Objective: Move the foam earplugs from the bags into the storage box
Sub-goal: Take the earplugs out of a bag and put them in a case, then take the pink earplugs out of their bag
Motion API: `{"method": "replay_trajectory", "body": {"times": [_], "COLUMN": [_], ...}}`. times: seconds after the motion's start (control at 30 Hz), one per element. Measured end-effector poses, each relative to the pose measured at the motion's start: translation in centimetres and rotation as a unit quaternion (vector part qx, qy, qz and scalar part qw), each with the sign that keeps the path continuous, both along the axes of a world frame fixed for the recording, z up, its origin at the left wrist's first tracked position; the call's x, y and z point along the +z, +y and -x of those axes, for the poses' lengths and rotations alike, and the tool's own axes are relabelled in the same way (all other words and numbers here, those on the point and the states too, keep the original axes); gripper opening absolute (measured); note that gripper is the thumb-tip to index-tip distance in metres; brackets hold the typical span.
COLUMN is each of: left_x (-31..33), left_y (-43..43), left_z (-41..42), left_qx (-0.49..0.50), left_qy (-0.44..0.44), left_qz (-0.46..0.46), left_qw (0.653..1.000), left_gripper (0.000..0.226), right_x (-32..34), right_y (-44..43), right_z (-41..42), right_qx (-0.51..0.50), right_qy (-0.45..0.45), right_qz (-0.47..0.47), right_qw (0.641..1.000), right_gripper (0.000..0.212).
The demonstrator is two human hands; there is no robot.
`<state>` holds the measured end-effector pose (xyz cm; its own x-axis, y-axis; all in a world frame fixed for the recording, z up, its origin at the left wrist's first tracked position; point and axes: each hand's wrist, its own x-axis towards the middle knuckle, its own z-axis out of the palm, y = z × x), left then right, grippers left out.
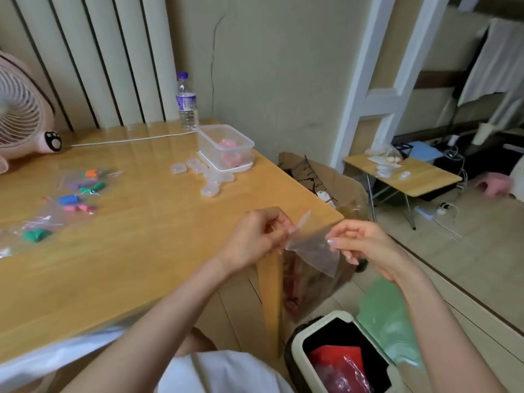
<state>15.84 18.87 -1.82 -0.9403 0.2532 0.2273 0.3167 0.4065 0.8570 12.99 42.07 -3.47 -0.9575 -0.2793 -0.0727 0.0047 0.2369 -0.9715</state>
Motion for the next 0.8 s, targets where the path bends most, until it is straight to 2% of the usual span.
{"method": "replay_trajectory", "body": {"times": [0.2, 0.37, 0.5, 0.6, 0.7, 0.8], "left_x": [-5.8, -9.7, -10.1, -9.6, -8.9, -7.5], "left_y": [5.7, 7.9, 7.7, 7.3, 7.1, 7.0], "left_z": [-1.2, -2.1, -1.8, -1.4, -1.2, -1.0], "left_qx": [-0.068, -0.104, -0.098, -0.090, -0.084, -0.082], "left_qy": [0.001, -0.075, -0.074, -0.067, -0.051, -0.045], "left_qz": [0.120, 0.155, 0.168, 0.160, 0.156, 0.119], "left_qw": [0.990, 0.980, 0.978, 0.981, 0.983, 0.988], "left_gripper": [0.006, 0.018, 0.012, 0.005, 0.007, 0.007], "right_x": [-10.5, -22.6, -28.3, -29.3, -27.3, -21.2], "right_y": [6.5, 10.1, 10.9, 10.4, 9.6, 8.0], "right_z": [-2.9, -4.5, -6.0, -6.3, -4.9, -2.2], "right_qx": [-0.088, -0.261, -0.301, -0.309, -0.293, -0.309], "right_qy": [-0.123, -0.243, -0.305, -0.318, -0.264, -0.169], "right_qz": [-0.019, -0.041, -0.045, -0.052, -0.061, -0.008], "right_qw": [0.988, 0.933, 0.903, 0.895, 0.917, 0.936], "right_gripper": [0.005, 0.010, 0.023, 0.037, 0.031, 0.017]}}
